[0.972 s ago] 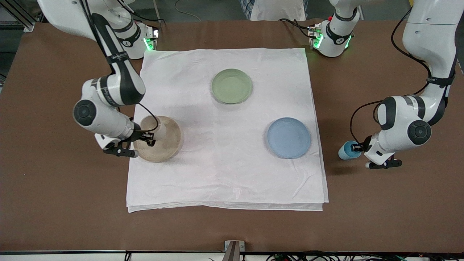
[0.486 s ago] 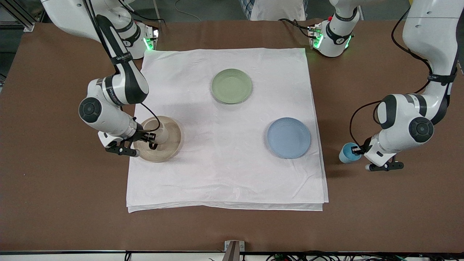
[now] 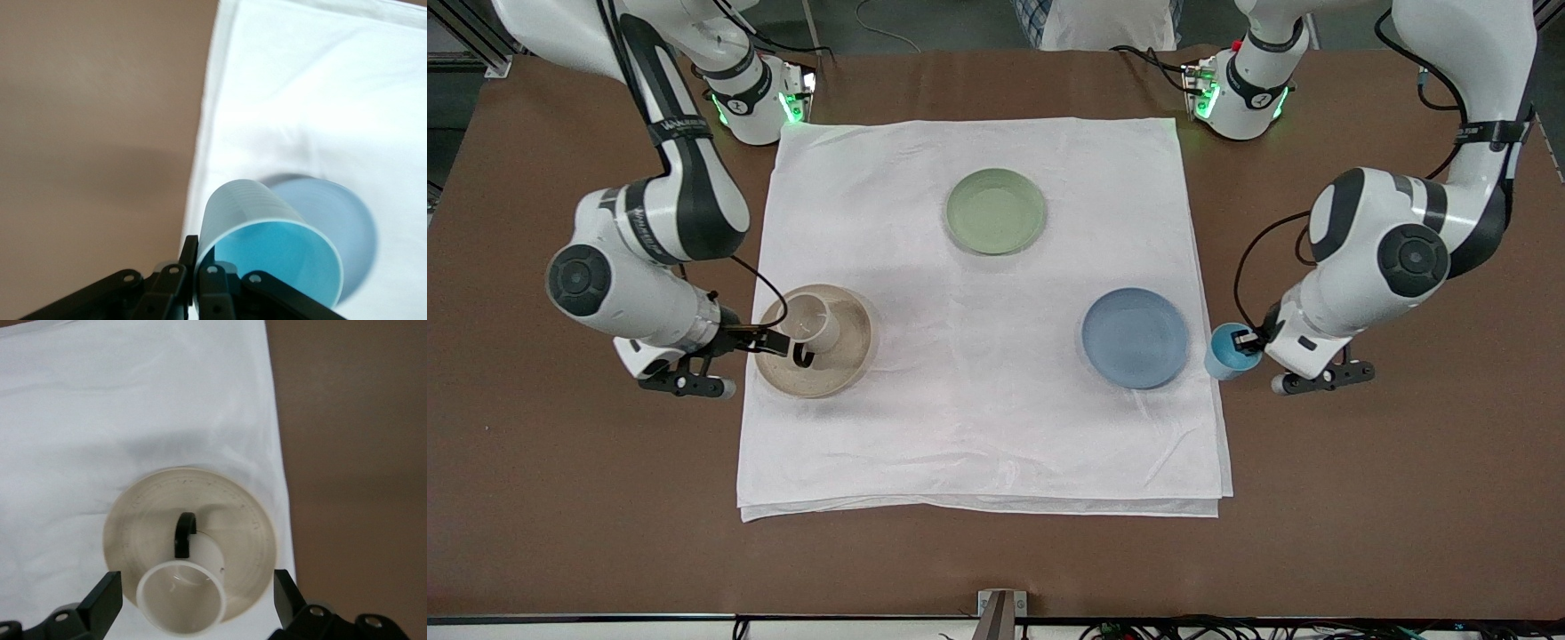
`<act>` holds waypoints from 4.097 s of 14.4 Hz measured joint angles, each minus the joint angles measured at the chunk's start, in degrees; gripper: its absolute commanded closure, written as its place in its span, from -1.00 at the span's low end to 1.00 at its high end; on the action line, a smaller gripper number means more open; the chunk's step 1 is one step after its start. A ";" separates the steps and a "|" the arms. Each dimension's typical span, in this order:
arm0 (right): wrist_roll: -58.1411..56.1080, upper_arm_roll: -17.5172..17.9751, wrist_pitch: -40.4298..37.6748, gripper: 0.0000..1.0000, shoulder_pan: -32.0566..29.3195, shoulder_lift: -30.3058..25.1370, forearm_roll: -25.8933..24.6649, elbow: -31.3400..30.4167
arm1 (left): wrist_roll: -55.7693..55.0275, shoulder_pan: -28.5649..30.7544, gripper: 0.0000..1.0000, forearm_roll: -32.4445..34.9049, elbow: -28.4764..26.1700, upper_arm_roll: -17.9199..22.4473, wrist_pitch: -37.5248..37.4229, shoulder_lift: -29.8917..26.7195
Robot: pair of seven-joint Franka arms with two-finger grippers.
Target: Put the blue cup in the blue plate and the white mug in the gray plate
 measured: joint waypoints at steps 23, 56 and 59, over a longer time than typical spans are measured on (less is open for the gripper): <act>-17.07 -0.37 -33.89 -1.00 -14.27 -6.45 -7.07 20.92 | -25.03 -7.19 0.86 5.13 -5.69 -2.84 9.35 7.99; -15.72 0.93 -28.62 -1.00 -12.77 -26.31 -6.27 4.62 | 22.41 -7.29 -1.00 -0.86 21.19 18.91 -37.48 -18.30; -15.72 0.95 -28.63 -1.00 -12.77 -26.32 -6.24 4.97 | 22.41 -7.14 -1.00 -2.65 20.50 19.24 -37.86 -18.90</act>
